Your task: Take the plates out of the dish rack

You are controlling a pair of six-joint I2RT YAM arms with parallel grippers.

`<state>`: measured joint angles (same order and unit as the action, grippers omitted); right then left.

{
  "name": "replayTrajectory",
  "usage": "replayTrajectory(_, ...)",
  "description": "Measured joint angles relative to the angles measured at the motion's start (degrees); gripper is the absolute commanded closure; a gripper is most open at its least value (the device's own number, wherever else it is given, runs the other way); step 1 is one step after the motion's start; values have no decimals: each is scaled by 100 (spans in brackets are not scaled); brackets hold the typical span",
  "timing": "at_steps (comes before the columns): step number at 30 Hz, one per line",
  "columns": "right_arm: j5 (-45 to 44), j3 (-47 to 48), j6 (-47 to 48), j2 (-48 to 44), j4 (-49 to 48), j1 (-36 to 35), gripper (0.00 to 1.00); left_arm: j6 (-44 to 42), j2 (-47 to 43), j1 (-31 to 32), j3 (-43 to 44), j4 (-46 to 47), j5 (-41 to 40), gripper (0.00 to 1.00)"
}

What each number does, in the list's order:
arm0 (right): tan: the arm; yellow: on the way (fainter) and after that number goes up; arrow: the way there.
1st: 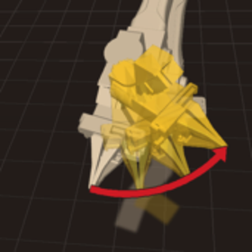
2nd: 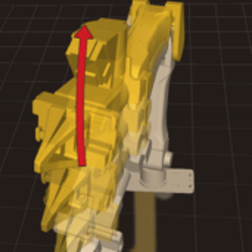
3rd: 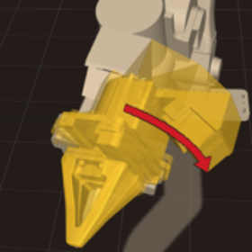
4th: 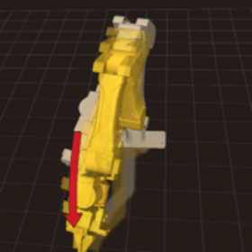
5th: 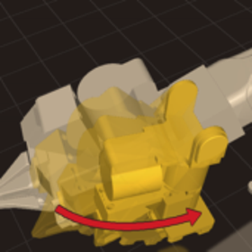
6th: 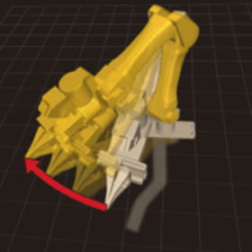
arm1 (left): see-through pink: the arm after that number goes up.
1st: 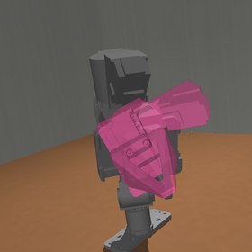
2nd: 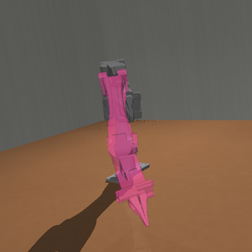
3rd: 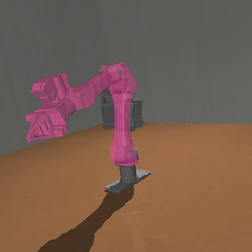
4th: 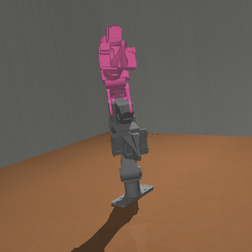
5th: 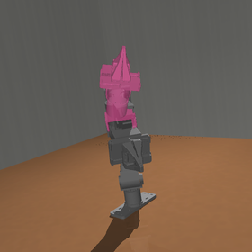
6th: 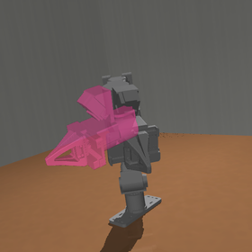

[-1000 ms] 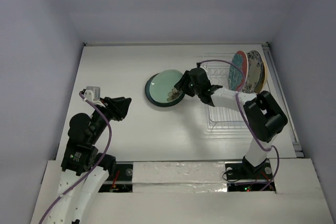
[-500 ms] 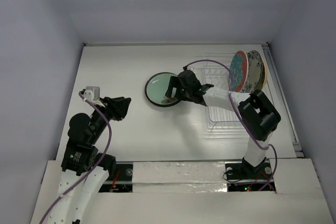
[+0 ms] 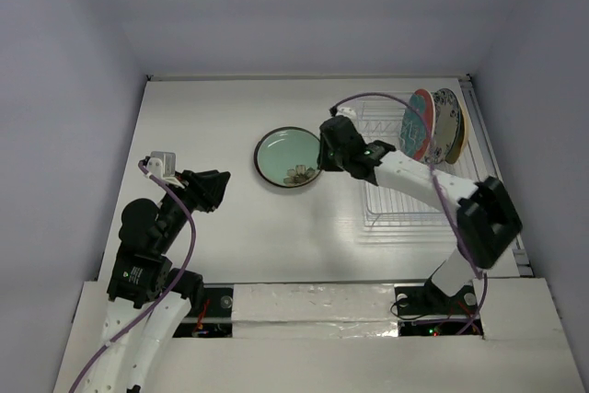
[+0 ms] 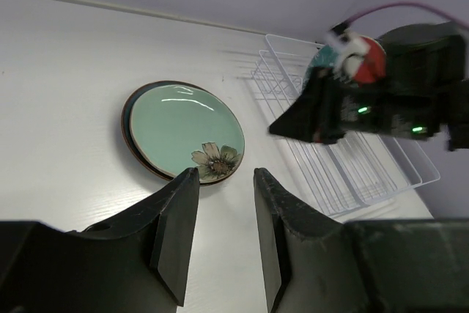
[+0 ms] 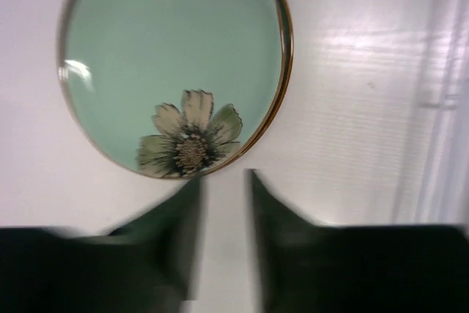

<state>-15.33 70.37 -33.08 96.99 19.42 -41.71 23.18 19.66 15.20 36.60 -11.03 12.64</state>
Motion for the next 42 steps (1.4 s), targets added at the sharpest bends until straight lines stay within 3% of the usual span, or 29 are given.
replayTrajectory(2,-310,-37,52,-651,120,7,100,0,-7,0,0,0,2,67)
replayTrajectory(7,-1113,-42,243,-2439,293,535,100,0,-42,0,-2,0,9,71)
replayTrajectory(12,-1738,-42,518,-3399,468,2041,100,0,-79,0,-13,2,28,82)
replayTrajectory(13,-1808,-42,573,-3436,505,2326,95,0,-85,0,-15,2,31,88)
replayTrajectory(14,-1891,-37,614,-3423,560,2535,79,9,-85,0,-15,2,37,91)
replayTrajectory(17,-1950,22,761,-3073,765,3012,64,-2,-98,0,-15,0,39,94)
replayTrajectory(23,-1770,-334,870,-2382,881,3560,51,0,-173,68,-15,2,22,84)
replayTrajectory(34,-1541,-664,892,-2341,761,4054,50,0,-278,275,-15,-2,-26,78)
replayTrajectory(42,-1196,-643,931,-1711,424,4328,52,0,-297,341,-15,-4,-68,78)
